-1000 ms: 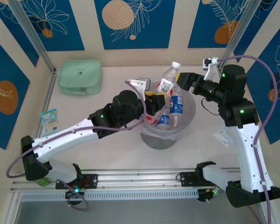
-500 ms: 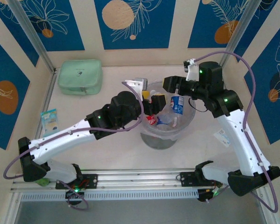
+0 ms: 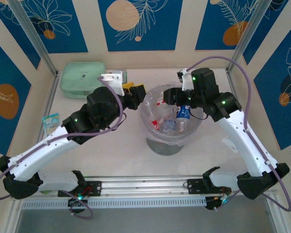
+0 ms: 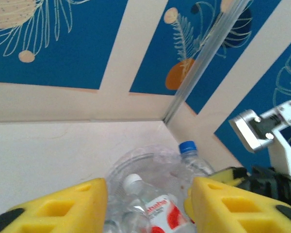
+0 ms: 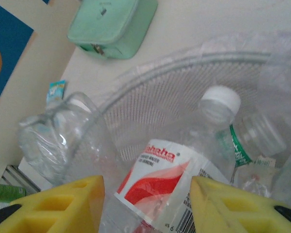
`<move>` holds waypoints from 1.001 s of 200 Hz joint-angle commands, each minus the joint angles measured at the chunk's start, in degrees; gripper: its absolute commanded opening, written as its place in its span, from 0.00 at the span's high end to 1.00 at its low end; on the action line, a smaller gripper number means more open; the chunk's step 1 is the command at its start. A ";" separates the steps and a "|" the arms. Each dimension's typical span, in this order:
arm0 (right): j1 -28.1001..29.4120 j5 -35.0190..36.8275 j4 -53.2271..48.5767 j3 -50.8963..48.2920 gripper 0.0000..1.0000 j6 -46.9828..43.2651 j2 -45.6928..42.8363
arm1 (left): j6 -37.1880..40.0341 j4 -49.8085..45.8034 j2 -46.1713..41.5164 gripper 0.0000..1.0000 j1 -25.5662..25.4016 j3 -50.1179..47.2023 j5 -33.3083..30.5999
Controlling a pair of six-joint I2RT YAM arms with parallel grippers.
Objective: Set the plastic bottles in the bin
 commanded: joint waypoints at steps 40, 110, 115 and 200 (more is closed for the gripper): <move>4.36 4.21 -5.25 0.61 0.47 -4.90 -5.41 | -1.55 -1.06 9.48 0.60 3.28 3.86 7.17; 6.20 5.80 -4.49 -9.03 0.50 -2.73 -8.17 | -5.12 0.61 15.69 0.64 4.94 5.65 9.33; 6.07 5.94 -4.27 -8.99 0.51 -2.65 -8.37 | -5.25 0.60 15.95 0.64 5.08 5.66 9.46; -6.40 8.33 -6.38 -2.87 0.37 -4.24 -15.98 | -4.11 1.78 14.39 0.47 6.36 5.98 11.78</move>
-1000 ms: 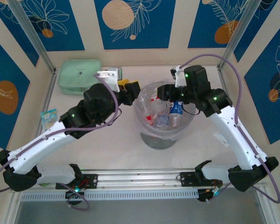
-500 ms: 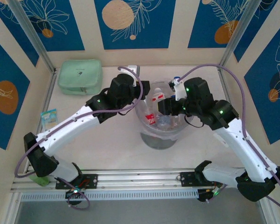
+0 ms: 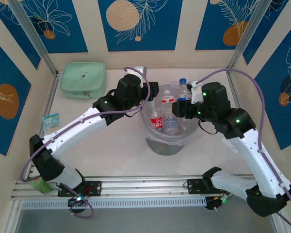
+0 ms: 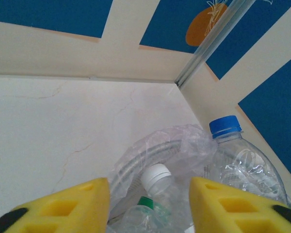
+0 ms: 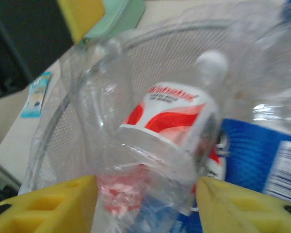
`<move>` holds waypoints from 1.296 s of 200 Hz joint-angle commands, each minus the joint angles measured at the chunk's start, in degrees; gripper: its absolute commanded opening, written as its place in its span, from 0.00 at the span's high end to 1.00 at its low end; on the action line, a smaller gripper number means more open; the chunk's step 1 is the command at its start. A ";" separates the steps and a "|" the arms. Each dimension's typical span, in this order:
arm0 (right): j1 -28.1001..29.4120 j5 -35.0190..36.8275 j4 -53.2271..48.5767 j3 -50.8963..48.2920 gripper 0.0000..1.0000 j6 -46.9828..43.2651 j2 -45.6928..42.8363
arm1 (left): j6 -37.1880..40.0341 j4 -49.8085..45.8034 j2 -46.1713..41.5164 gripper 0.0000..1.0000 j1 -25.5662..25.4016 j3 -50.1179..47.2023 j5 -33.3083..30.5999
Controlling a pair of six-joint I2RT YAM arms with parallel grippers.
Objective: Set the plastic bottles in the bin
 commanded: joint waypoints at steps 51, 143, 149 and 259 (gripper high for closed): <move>-24.43 -16.01 -7.10 0.27 0.26 1.00 -3.03 | 3.12 -1.18 -4.52 0.34 0.46 2.50 2.89; -24.63 -12.35 -6.69 -2.50 0.09 -0.89 1.81 | 2.72 -5.10 -16.25 0.24 5.43 -6.80 3.57; -24.63 -12.70 -6.80 -2.55 0.06 -0.87 1.96 | 1.95 -4.71 -16.92 0.24 6.18 -8.17 4.26; -13.52 -17.12 5.64 -10.95 0.09 11.25 2.85 | 0.71 -7.09 -26.23 0.06 22.66 -26.03 3.03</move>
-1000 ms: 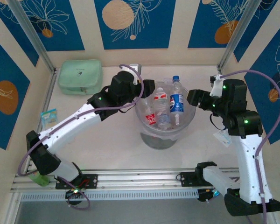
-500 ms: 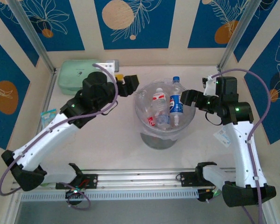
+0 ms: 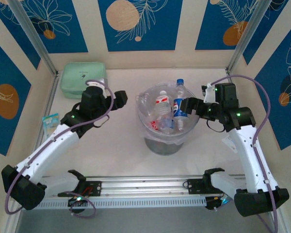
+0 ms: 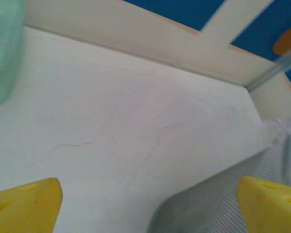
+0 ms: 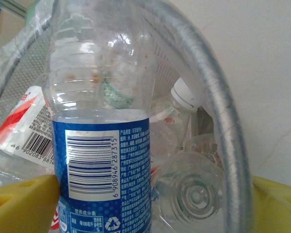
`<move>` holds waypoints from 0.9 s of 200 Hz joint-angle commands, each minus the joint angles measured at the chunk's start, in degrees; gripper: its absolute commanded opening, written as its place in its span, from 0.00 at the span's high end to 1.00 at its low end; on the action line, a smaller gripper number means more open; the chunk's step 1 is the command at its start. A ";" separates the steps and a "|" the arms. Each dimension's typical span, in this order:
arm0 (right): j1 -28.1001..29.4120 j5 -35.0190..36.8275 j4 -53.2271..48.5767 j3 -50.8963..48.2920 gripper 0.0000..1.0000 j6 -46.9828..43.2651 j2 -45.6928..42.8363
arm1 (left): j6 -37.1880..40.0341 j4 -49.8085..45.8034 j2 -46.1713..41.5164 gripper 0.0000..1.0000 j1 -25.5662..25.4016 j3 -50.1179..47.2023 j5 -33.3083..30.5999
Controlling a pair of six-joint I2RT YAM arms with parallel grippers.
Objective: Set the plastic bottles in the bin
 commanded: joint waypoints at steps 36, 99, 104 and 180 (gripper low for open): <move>10.80 2.47 16.48 -3.82 0.11 12.93 5.27 | 8.49 -10.41 -5.28 0.02 13.17 -4.94 -9.23; 19.40 6.13 27.94 4.58 0.11 16.09 20.23 | 12.67 -7.58 -8.36 0.00 25.16 -14.24 -7.10; 19.39 6.32 28.02 5.26 0.11 15.83 20.56 | 12.81 -7.14 -8.50 0.00 25.54 -14.99 -7.13; 6.46 14.27 16.60 2.91 0.01 -3.41 8.47 | 17.39 8.02 -8.80 0.00 27.01 -28.72 -6.02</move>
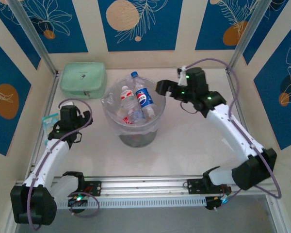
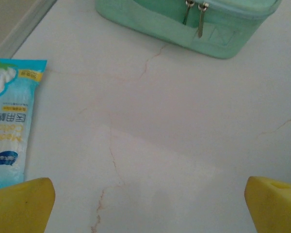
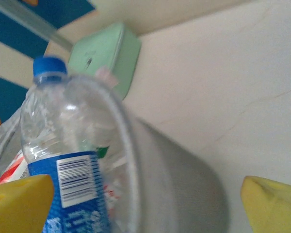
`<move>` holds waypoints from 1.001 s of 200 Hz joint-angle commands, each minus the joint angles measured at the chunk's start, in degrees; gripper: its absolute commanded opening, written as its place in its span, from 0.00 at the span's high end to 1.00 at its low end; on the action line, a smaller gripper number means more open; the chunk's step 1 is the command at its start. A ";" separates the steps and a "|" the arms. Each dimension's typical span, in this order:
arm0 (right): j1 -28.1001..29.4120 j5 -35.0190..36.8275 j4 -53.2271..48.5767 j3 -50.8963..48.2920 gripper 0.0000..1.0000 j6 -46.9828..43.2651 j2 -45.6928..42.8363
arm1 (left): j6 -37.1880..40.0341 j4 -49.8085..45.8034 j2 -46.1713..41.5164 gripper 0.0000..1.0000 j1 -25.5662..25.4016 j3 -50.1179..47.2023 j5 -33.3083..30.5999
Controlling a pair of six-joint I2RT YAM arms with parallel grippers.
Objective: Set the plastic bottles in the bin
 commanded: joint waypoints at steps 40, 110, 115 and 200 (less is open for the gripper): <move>-7.73 20.16 1.71 -18.59 0.01 -22.14 -13.72 | 7.83 18.66 1.90 0.00 0.72 -9.59 -1.12; -18.49 19.24 30.29 -41.19 0.01 -17.85 -10.61 | 14.56 40.61 15.16 0.00 0.94 -12.24 -4.11; -18.49 19.49 31.34 -41.55 0.01 -18.16 -9.49 | 15.06 42.42 16.17 0.00 0.97 -12.52 -4.07; -18.53 17.73 63.13 -47.04 0.01 -23.84 9.39 | 18.92 56.92 30.00 0.00 -0.32 -9.04 -1.43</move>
